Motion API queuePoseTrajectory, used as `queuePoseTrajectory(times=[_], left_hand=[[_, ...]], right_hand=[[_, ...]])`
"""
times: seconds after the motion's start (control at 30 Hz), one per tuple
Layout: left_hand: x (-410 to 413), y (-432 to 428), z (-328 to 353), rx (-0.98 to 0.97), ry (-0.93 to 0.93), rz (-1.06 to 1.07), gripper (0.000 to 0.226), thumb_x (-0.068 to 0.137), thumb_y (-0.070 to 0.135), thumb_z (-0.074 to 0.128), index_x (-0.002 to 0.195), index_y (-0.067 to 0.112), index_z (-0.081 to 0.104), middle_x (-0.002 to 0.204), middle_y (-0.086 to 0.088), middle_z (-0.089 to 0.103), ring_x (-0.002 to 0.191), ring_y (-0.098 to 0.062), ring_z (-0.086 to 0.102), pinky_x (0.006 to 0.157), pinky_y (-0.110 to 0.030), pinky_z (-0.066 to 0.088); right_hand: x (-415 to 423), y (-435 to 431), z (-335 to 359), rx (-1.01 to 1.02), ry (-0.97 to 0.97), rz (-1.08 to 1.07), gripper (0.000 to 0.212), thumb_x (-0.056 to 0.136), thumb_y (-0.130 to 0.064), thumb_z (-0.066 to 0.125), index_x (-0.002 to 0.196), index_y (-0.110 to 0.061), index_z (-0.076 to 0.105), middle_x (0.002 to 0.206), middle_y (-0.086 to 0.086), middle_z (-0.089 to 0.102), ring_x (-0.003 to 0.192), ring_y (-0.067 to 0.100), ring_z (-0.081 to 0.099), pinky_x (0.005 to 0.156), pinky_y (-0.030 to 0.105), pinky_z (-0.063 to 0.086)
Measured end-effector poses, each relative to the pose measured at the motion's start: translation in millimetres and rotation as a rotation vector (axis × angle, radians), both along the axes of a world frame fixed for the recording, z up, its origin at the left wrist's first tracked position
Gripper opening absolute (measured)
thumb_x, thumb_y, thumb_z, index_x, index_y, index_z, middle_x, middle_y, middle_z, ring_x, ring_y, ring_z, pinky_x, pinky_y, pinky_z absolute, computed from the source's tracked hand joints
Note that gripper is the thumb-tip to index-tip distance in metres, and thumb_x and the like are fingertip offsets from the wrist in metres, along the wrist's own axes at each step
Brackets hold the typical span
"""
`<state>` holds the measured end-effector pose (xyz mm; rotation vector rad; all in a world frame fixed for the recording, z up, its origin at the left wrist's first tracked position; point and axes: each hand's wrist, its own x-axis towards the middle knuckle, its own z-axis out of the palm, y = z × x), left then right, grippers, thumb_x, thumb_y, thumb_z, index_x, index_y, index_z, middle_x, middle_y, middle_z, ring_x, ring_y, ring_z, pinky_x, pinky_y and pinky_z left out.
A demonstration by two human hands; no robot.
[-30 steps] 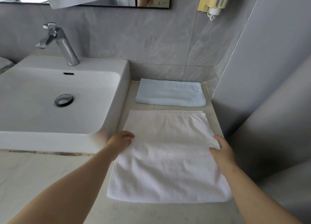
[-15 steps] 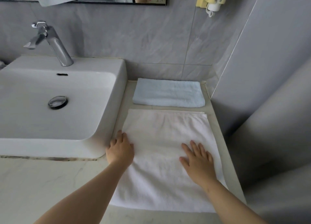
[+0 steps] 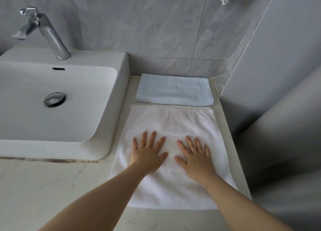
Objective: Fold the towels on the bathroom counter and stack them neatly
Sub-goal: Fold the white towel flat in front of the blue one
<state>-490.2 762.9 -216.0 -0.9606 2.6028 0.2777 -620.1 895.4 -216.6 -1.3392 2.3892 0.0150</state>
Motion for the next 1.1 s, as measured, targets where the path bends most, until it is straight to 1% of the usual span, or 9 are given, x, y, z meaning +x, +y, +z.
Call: queuePoseTrajectory(times=[0.13, 0.33, 0.47, 0.6, 0.73, 0.8, 0.9, 1.03, 1.1], left_hand=[[5.6, 0.7, -8.1, -0.046, 0.063, 0.045, 0.084, 0.065, 0.070, -0.019, 0.143, 0.041, -0.020, 0.155, 0.007, -0.023, 0.142, -0.020, -0.025, 0.115, -0.050, -0.014], [4.6, -1.5, -11.0, -0.047, 0.126, 0.074, 0.092, 0.058, 0.069, -0.022, 0.145, 0.041, -0.015, 0.156, 0.010, -0.018, 0.143, -0.017, -0.021, 0.114, -0.048, -0.013], [5.7, -6.1, -11.8, -0.048, 0.093, 0.042, 0.077, 0.076, 0.070, -0.012, 0.146, 0.039, -0.014, 0.157, 0.009, -0.019, 0.143, -0.018, -0.022, 0.114, -0.048, -0.013], [7.2, -10.6, -2.8, -0.059, 0.097, 0.003, 0.059, 0.097, 0.054, 0.016, 0.149, 0.037, -0.007, 0.158, 0.007, -0.016, 0.144, -0.019, -0.019, 0.116, -0.046, -0.010], [32.1, 0.7, -1.5, -0.062, 0.141, -0.125, 0.061, 0.092, 0.056, 0.000, 0.150, 0.036, 0.003, 0.158, 0.004, -0.009, 0.146, -0.018, -0.012, 0.114, -0.038, -0.013], [55.0, 8.9, -3.1, -0.122, 0.149, -0.189, 0.071, 0.089, 0.061, -0.010, 0.148, 0.035, 0.021, 0.157, 0.001, 0.014, 0.146, -0.021, 0.011, 0.116, -0.037, -0.011], [84.8, 17.0, -14.0, -0.131, 0.118, -0.111, 0.058, 0.098, 0.052, 0.006, 0.133, 0.033, 0.048, 0.135, -0.001, 0.055, 0.125, -0.025, 0.052, 0.111, -0.039, 0.008], [83.1, 35.4, -18.0, -0.080, 0.109, -0.039, 0.063, 0.097, 0.053, 0.007, 0.128, 0.029, 0.057, 0.131, -0.003, 0.059, 0.121, -0.025, 0.055, 0.109, -0.040, 0.007], [78.5, 45.6, -20.5, -0.077, 0.130, -0.026, 0.066, 0.096, 0.058, 0.008, 0.129, 0.028, 0.056, 0.131, -0.002, 0.058, 0.122, -0.024, 0.054, 0.108, -0.040, 0.010]], right_hand=[[1.6, 4.6, -5.1, -0.024, 0.040, -0.037, 0.112, 0.038, -0.077, -0.044, 0.140, -0.036, -0.027, 0.150, -0.010, -0.031, 0.143, 0.019, -0.023, 0.115, 0.042, -0.013], [-7.1, 6.9, -7.6, -0.059, 0.036, -0.035, 0.118, 0.038, -0.077, -0.043, 0.146, -0.041, -0.013, 0.155, -0.011, -0.022, 0.144, 0.015, -0.020, 0.115, 0.038, -0.011], [-10.0, 9.3, -7.7, -0.050, 0.033, -0.023, 0.111, 0.045, -0.080, -0.038, 0.146, -0.042, -0.013, 0.156, -0.012, -0.021, 0.144, 0.013, -0.019, 0.115, 0.036, -0.010], [-4.9, 5.3, -0.9, -0.040, 0.035, -0.023, 0.073, 0.082, -0.067, -0.005, 0.148, -0.039, -0.008, 0.157, -0.008, -0.018, 0.145, 0.016, -0.018, 0.116, 0.038, -0.009], [11.0, 25.2, -0.1, -0.050, 0.065, 0.085, 0.091, 0.065, -0.068, -0.028, 0.148, -0.041, -0.002, 0.157, -0.011, -0.014, 0.146, 0.017, -0.012, 0.116, 0.035, -0.007], [21.0, 40.5, -6.6, -0.066, 0.155, 0.109, 0.081, 0.080, -0.065, -0.023, 0.148, -0.040, 0.013, 0.157, -0.010, 0.005, 0.145, 0.019, 0.003, 0.115, 0.032, 0.000], [33.3, 58.8, -14.6, -0.096, 0.154, -0.001, 0.052, 0.098, -0.050, 0.003, 0.132, -0.038, 0.040, 0.139, -0.002, 0.052, 0.129, 0.020, 0.032, 0.107, 0.033, 0.009], [57.2, 53.0, -12.8, -0.245, 0.111, -0.090, 0.054, 0.097, -0.051, 0.005, 0.127, -0.031, 0.045, 0.131, 0.006, 0.059, 0.124, 0.024, 0.037, 0.100, 0.041, 0.022], [75.4, 46.0, -16.5, -0.244, 0.096, -0.026, 0.056, 0.096, -0.055, 0.007, 0.130, -0.030, 0.044, 0.132, 0.004, 0.058, 0.126, 0.022, 0.037, 0.104, 0.039, 0.019]])
